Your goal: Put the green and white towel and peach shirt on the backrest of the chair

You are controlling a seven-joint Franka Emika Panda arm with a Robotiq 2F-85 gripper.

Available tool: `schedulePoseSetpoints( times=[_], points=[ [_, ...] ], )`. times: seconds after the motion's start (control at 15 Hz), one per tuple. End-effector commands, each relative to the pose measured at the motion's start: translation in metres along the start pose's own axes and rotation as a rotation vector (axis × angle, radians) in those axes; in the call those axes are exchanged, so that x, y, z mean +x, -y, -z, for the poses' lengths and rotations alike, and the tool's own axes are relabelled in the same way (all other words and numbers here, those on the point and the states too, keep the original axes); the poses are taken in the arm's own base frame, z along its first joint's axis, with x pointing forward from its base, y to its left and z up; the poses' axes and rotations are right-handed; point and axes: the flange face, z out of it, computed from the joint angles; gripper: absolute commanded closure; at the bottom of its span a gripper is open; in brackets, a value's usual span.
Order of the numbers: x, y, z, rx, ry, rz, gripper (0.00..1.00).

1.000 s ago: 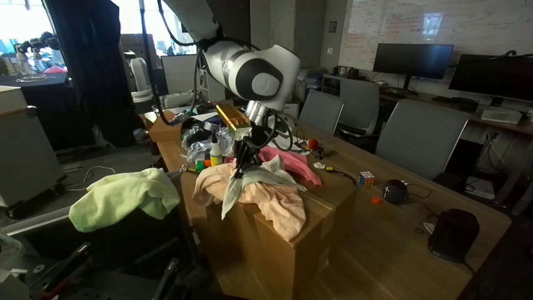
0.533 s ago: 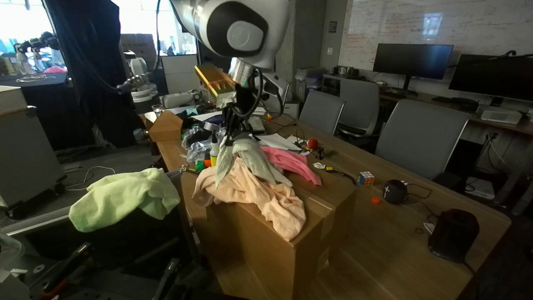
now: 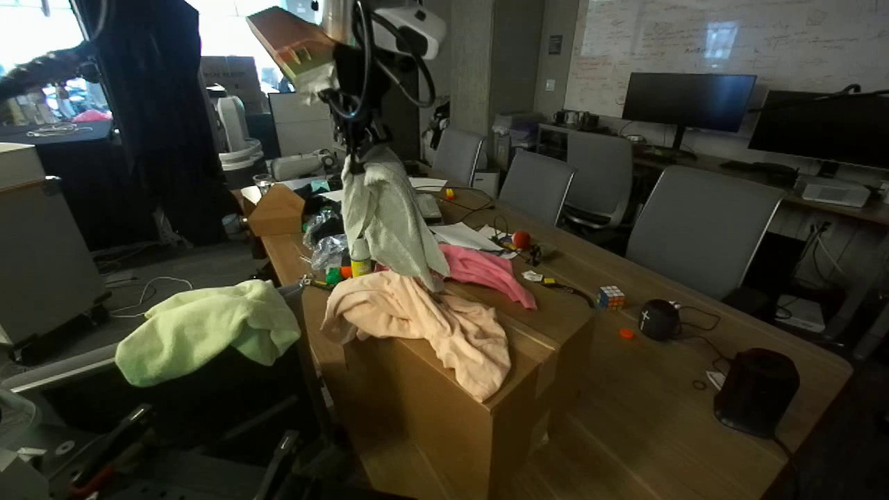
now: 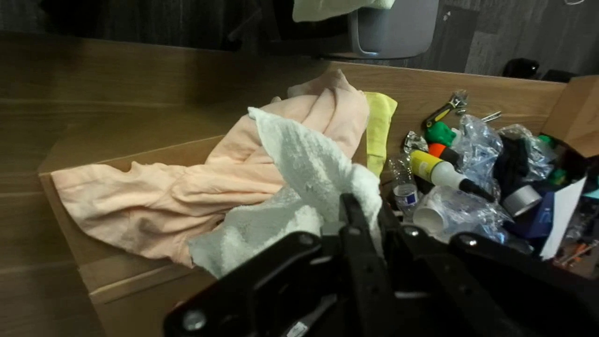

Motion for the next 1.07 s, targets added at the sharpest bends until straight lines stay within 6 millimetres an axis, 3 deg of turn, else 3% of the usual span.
schedulePoseSetpoints(
  times=[0.0,0.2,0.53,0.8,1.0],
  points=[
    [-0.048,-0.004,0.029,0.028,-0.08,0.103,0.98],
    [-0.076,-0.013,0.035,0.018,-0.071,0.178,0.98],
    [-0.112,-0.025,0.023,-0.052,0.075,0.303,0.98],
    [-0.13,-0.039,0.021,-0.115,0.239,0.468,0.98],
    [-0.138,-0.037,0.017,-0.183,0.326,0.552,0.98]
  ],
)
